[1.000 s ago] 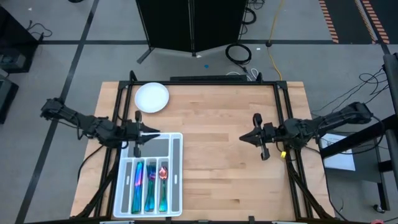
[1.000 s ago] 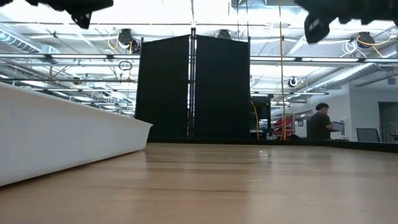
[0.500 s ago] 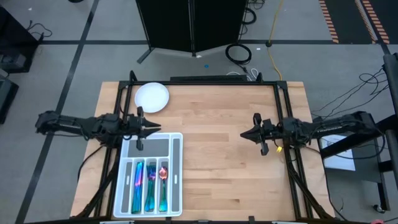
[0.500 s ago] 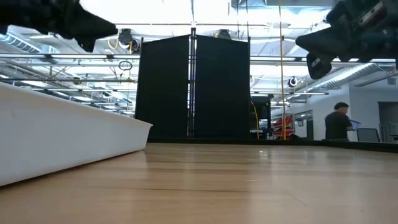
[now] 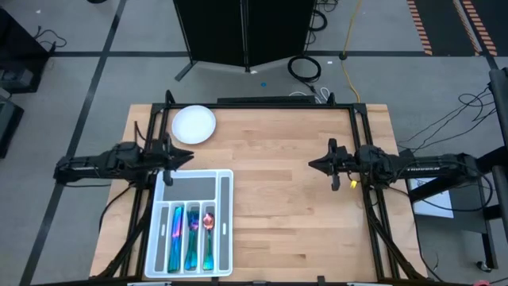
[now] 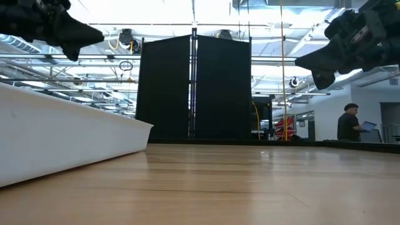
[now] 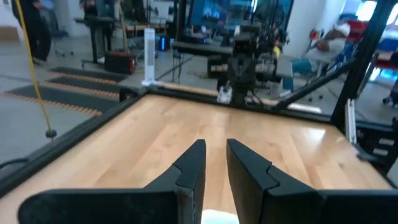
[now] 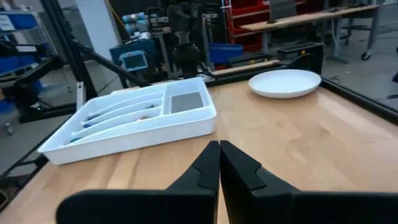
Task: Sort silverware
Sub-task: Return to Home Position
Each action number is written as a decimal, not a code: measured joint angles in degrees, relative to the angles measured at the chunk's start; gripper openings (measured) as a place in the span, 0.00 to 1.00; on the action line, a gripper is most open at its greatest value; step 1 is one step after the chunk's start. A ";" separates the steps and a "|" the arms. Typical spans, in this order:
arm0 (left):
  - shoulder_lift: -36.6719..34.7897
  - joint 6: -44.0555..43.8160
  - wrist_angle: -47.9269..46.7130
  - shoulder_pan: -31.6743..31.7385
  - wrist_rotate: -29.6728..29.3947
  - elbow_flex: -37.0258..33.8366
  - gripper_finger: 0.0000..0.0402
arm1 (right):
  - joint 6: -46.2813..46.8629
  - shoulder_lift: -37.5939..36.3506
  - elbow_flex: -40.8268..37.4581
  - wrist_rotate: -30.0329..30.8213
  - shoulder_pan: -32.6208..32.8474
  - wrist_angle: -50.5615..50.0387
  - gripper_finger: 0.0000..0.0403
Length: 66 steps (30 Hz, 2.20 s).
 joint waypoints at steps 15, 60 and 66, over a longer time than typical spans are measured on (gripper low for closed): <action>-7.01 -1.74 9.12 -0.03 3.25 -10.11 0.16 | 4.00 0.12 -4.98 -0.21 -1.33 2.84 0.00; -7.02 -3.12 12.65 -0.03 2.08 -15.13 0.16 | 2.71 -0.34 -4.96 1.76 -0.85 -0.66 0.00; -7.01 -3.12 12.61 -0.03 2.08 -15.13 0.16 | 0.54 -6.91 -4.94 1.76 1.25 -2.85 0.00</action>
